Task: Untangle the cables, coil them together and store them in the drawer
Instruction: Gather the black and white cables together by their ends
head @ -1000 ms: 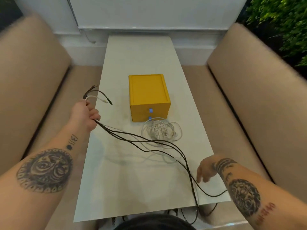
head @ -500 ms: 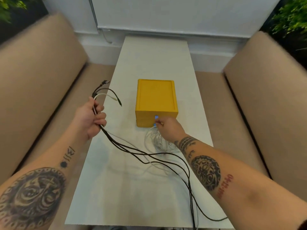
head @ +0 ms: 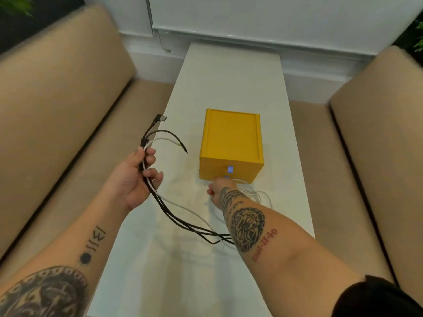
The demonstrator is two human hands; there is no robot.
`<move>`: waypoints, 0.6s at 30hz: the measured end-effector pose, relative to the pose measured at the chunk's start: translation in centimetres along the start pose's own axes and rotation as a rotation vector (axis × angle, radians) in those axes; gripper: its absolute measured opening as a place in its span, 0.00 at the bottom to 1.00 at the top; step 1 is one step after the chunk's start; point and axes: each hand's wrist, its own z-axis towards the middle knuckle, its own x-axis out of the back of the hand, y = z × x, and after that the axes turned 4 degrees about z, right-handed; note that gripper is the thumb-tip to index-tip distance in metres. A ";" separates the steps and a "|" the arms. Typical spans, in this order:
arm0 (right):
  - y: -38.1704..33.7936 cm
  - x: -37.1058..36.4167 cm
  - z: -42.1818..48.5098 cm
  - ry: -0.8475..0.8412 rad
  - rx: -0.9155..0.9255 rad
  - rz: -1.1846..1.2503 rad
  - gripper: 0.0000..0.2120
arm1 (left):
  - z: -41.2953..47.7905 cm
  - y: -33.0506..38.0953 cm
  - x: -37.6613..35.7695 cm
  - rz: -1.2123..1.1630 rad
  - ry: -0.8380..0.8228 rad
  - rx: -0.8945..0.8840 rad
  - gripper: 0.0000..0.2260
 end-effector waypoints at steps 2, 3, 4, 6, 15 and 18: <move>0.2 0.2 -1.0 0.124 0.082 -0.331 0.21 | 0.0 0.0 0.3 0.011 -0.010 0.019 0.12; 0.4 0.1 -1.8 0.188 0.166 -0.562 0.20 | 0.0 0.0 0.2 0.005 -0.012 0.033 0.12; 0.5 0.0 -2.7 0.238 0.209 -0.578 0.18 | 0.0 0.0 -0.1 -0.004 -0.011 0.048 0.12; -0.1 0.0 -4.5 0.323 0.214 -0.505 0.13 | 0.1 0.1 -1.0 -0.019 -0.009 0.075 0.12; -5.4 6.9 -10.6 0.529 0.354 -0.206 0.21 | -0.5 2.1 -8.7 0.093 -0.157 0.083 0.14; -7.1 9.2 -12.2 0.534 0.405 -0.252 0.19 | -1.2 2.6 -10.9 0.136 -0.148 0.064 0.13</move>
